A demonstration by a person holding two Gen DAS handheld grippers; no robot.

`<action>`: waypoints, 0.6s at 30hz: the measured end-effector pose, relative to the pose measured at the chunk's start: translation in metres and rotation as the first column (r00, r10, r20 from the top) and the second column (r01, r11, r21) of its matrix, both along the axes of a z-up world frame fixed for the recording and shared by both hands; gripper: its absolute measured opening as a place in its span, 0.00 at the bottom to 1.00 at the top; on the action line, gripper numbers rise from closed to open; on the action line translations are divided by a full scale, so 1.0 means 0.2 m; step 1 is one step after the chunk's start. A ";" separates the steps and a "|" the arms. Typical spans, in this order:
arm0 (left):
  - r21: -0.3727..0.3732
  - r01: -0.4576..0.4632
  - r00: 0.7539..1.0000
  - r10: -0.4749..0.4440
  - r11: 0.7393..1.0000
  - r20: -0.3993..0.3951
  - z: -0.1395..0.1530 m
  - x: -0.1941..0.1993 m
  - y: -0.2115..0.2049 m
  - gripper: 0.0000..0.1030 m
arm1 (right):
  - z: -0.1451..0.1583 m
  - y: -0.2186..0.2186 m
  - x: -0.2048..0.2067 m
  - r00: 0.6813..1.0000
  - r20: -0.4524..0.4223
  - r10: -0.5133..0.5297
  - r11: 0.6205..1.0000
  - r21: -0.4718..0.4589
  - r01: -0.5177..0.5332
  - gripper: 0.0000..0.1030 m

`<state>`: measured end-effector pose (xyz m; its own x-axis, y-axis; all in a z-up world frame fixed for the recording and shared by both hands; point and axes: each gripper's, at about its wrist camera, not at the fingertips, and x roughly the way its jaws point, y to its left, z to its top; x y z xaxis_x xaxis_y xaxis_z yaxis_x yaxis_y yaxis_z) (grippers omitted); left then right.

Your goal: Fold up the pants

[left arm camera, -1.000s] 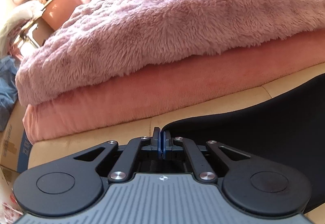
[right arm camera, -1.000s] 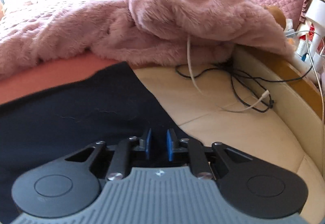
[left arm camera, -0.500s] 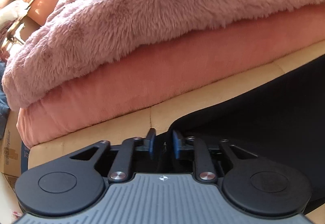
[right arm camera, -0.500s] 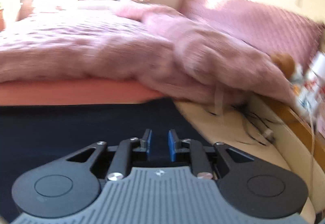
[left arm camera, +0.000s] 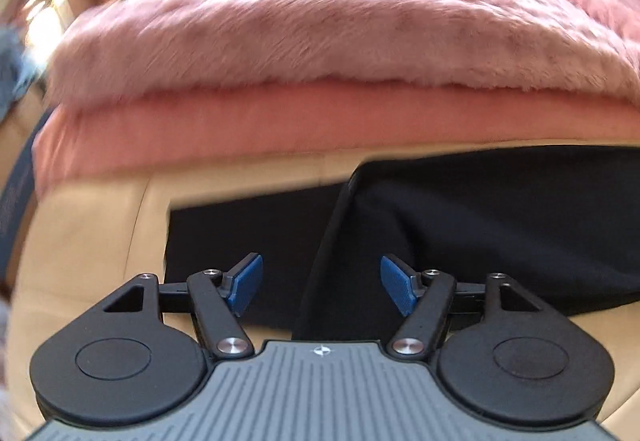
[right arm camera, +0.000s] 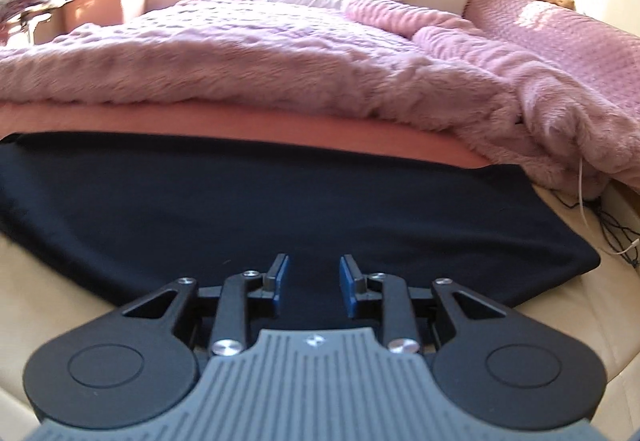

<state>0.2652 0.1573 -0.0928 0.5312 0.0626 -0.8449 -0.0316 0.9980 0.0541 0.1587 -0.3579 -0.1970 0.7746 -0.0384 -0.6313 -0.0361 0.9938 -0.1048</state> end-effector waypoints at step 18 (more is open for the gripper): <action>-0.223 -0.229 0.961 0.256 0.948 0.103 -0.20 -0.34 0.15 0.00 | 0.10 0.11 -0.19 0.998 -0.046 0.044 0.997 -0.065 -0.047 0.22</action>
<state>0.1972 0.1865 -0.1336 0.6267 0.0344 -0.7785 -0.2671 0.9480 -0.1731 0.1207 -0.3361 -0.1765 0.7475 -0.0467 -0.6626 -0.0870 0.9820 -0.1674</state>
